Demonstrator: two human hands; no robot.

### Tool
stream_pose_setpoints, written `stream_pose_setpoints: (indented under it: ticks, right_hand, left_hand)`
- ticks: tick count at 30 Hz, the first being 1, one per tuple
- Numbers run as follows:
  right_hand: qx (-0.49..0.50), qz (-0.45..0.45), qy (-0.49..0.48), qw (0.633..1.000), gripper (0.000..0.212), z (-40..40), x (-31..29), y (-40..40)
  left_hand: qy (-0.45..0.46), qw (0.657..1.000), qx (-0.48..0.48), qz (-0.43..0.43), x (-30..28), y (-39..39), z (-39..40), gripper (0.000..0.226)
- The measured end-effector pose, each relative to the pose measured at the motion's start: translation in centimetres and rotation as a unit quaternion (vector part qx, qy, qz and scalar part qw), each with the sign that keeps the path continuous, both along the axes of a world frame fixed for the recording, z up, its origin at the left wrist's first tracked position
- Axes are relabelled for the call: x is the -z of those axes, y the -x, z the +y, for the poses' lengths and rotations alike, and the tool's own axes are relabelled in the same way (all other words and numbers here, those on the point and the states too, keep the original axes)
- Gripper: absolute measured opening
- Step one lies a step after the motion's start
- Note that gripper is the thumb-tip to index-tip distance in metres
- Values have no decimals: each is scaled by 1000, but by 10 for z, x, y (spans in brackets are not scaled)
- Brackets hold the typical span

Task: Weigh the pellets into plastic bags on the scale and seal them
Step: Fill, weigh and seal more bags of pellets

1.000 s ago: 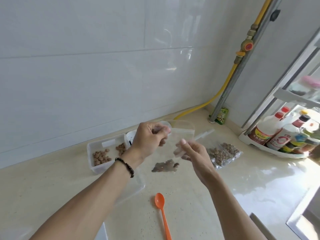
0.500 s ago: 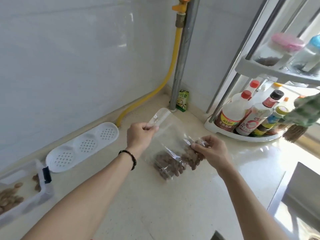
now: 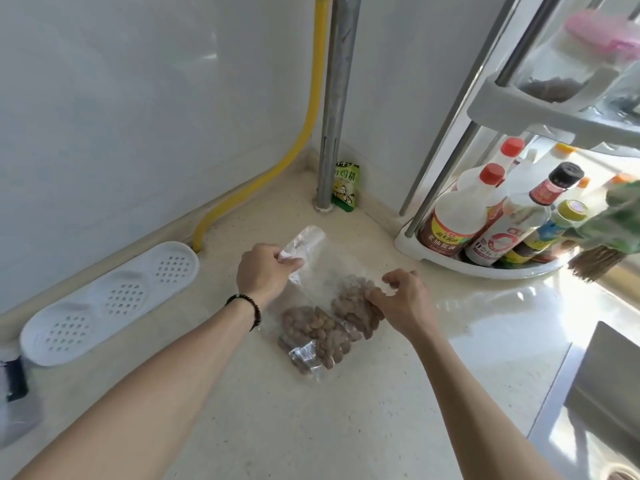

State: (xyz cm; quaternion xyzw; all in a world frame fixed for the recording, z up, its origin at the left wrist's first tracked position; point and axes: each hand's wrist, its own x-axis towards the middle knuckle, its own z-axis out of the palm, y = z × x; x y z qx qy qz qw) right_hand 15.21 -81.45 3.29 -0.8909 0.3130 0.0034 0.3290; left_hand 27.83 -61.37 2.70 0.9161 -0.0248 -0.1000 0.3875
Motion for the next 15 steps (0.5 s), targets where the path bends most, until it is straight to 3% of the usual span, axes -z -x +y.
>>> stream_pose_setpoints:
  ticks: [2, 6, 10, 15]
  right_hand:
    - [-9, 8, 20, 1000, 44, 1, -1, 2]
    - [-34, -20, 55, 998, 38, 17, -13, -1]
    - [-115, -72, 55, 989, 38, 68, -26, -19]
    - [-239, -98, 1, 966, 37, 162, -19, -44]
  left_hand:
    - [-38, 999, 18, -20, -2, 4, 4, 36]
    - [-85, 994, 32, -60, -4, 22, 29, 70]
    - [-142, 983, 59, -104, 1, 49, 85, 62]
    - [-232, 971, 46, -46, 7, 75, 170, 63]
